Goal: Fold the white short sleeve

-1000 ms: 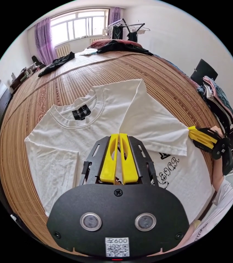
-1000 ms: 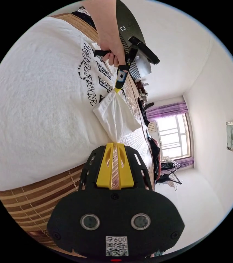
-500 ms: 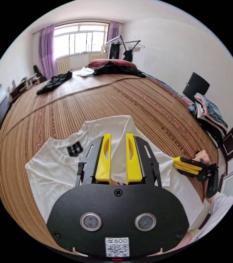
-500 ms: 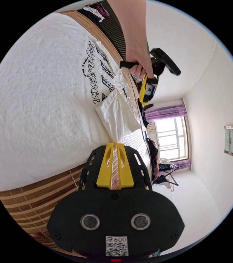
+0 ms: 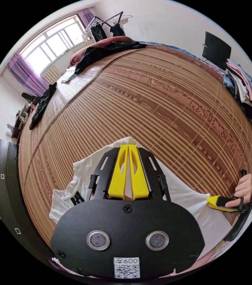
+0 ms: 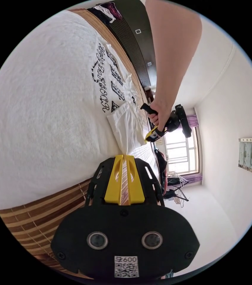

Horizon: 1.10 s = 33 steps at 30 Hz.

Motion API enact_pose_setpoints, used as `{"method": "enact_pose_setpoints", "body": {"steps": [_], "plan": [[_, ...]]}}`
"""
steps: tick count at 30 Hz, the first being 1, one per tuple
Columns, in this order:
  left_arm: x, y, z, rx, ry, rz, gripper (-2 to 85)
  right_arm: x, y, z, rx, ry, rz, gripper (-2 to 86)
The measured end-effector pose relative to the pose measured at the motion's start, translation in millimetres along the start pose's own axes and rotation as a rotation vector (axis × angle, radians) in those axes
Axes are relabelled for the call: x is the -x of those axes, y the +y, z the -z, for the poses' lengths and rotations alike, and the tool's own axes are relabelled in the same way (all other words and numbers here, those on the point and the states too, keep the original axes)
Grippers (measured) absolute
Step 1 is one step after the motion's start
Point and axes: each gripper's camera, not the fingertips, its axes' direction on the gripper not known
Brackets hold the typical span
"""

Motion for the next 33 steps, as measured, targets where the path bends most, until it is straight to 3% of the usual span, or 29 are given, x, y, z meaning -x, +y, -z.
{"method": "enact_pose_setpoints", "body": {"steps": [3,7,10,15,19,22,27,30,33], "plan": [[-2,7,-18,-0.005,-0.117,0.011,0.3,-3,11,-4,0.001,0.003,0.001,-0.9],[15,40,0,-0.197,-0.222,0.150,0.3,-8,25,-8,0.001,0.005,0.004,-0.9],[18,51,-8,-0.136,0.022,-0.029,0.2,-12,34,-11,0.003,0.004,0.006,-0.9],[21,62,-32,-0.043,-0.058,-0.070,0.4,-19,46,-13,0.005,-0.010,0.012,-0.9],[54,56,-63,-0.013,-0.014,0.028,0.6,-26,54,-14,0.007,-0.022,0.009,-0.9],[93,68,-71,-0.088,0.084,0.179,0.7,-28,58,-17,0.017,-0.006,0.020,-0.9],[139,85,-60,-0.127,0.173,0.244,0.7,-33,65,-15,0.009,0.004,0.020,-0.9],[169,103,-27,-0.239,0.121,0.330,0.6,-37,67,-14,0.008,0.005,0.021,-0.9],[187,100,-17,-0.230,0.213,0.278,0.5,-40,69,-12,0.008,0.006,0.022,-0.9]]}}
